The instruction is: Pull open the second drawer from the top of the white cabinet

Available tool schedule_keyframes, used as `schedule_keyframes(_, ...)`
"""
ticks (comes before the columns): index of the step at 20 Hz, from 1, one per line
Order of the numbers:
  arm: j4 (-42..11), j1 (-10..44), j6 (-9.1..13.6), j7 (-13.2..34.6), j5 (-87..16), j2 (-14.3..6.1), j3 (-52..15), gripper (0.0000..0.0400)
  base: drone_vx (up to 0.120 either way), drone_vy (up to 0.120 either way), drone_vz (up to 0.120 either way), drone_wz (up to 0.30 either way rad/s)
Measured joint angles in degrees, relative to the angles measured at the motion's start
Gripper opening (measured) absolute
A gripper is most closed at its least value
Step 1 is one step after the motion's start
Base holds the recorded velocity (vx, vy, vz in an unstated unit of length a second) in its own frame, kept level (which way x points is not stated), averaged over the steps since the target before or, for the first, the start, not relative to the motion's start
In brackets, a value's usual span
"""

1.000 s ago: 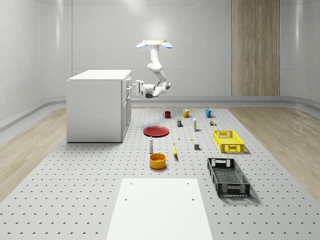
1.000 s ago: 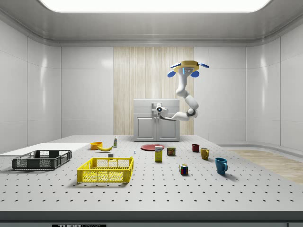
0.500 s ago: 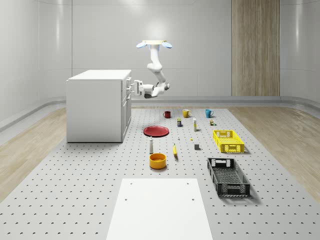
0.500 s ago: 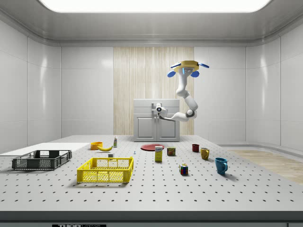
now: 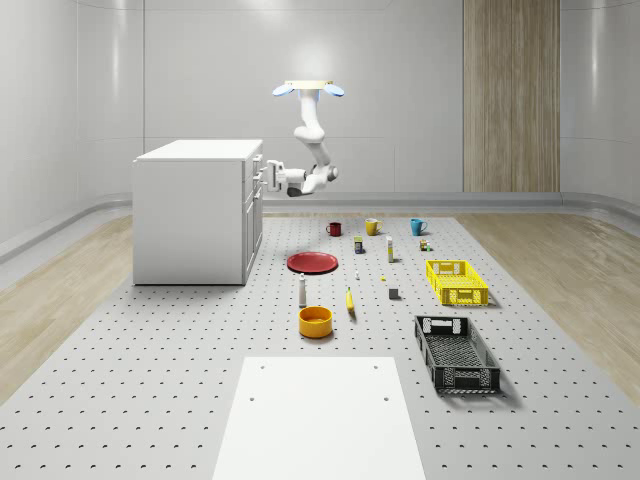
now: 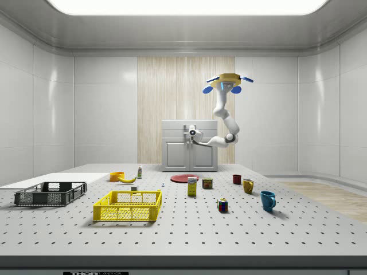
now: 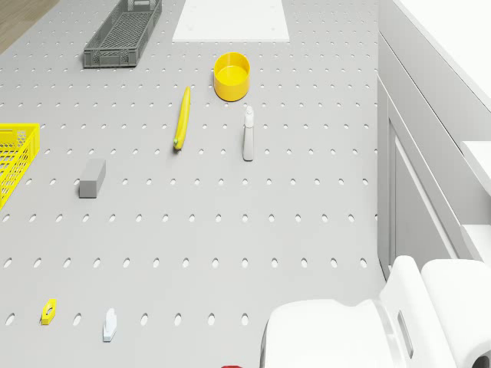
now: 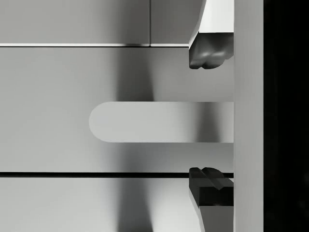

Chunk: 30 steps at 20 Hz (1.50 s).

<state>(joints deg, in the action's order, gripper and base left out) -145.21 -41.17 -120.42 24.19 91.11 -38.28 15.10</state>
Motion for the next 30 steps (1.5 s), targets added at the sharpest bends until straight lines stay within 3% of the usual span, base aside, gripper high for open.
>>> schedule_keyframes(3, 0.1, 0.7, 0.3, -0.1, 0.5, 0.4, -0.8, 0.0300, 0.000, 0.000, 0.000, 0.000)
schedule_keyframes(7, 0.2, 1.7, 0.8, -0.2, 1.0, 0.6, -1.7, 0.0180, 0.000, 0.000, 0.000, 0.000)
schedule_keyframes(11, 0.2, 2.7, 1.3, -0.1, 1.4, 0.8, -2.4, 0.0129, 0.000, 0.000, 0.000, 0.000)
schedule_keyframes(14, 0.0, 3.3, 1.7, -2.0, 1.8, 1.2, -2.8, 0.0123, 0.000, 0.000, 0.000, 0.000)
schedule_keyframes(15, -0.4, 3.1, 1.9, -2.9, 1.3, 1.8, -2.4, 0.0222, 0.000, 0.000, 0.000, 0.000)
schedule_keyframes(16, -0.1, 2.7, 1.8, -1.8, -0.4, 1.6, -1.8, 0.0238, 0.000, 0.000, 0.000, 0.000)
schedule_keyframes(19, 0.1, 3.0, 1.8, -0.8, 0.3, 1.3, -2.4, 0.0165, 0.000, 0.000, 0.000, 0.000)
schedule_keyframes(22, 0.0, 3.9, 2.3, -0.3, 0.6, 0.9, -2.7, 0.0131, 0.000, 0.000, 0.000, 0.000)
schedule_keyframes(30, -0.7, 6.2, 4.2, 0.8, -0.3, -0.2, -2.7, 0.0117, 0.000, 0.000, 0.000, 0.000)
